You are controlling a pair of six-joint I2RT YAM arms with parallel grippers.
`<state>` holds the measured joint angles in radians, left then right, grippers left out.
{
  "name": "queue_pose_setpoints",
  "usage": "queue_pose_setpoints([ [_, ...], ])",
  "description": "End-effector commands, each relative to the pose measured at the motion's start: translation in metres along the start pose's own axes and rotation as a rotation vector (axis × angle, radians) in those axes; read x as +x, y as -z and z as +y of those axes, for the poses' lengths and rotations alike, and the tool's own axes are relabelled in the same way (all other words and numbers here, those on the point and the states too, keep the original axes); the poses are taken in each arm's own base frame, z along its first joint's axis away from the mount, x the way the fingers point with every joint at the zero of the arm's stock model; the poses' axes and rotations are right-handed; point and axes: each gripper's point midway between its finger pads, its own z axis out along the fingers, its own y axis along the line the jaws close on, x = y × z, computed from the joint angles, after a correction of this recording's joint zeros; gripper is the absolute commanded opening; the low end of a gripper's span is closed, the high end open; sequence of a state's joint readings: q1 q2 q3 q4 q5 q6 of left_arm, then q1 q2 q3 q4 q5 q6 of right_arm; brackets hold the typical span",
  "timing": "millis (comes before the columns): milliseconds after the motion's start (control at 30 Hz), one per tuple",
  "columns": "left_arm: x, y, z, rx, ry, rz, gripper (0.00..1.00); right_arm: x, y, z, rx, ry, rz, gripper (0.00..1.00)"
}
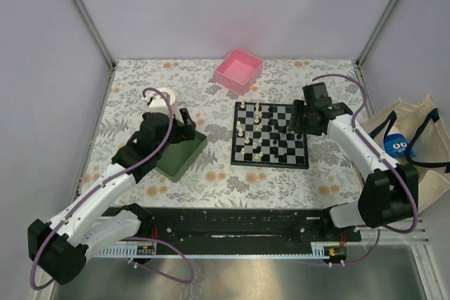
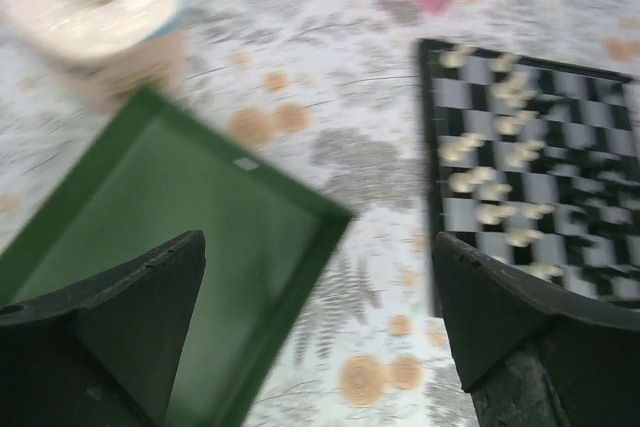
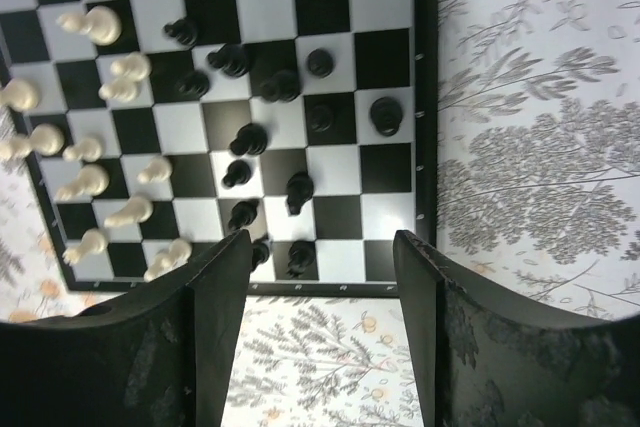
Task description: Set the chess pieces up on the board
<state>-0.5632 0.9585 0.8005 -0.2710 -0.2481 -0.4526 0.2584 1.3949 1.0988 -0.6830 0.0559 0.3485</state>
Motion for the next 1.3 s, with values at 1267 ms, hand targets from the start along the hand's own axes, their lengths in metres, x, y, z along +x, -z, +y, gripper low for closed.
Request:
queue_pose_setpoints([
  [1267,-0.005,0.039,0.091,-0.334,0.112,-0.104,0.99,-0.020,-0.079,0.029,0.035,0.069,0.205,0.48],
])
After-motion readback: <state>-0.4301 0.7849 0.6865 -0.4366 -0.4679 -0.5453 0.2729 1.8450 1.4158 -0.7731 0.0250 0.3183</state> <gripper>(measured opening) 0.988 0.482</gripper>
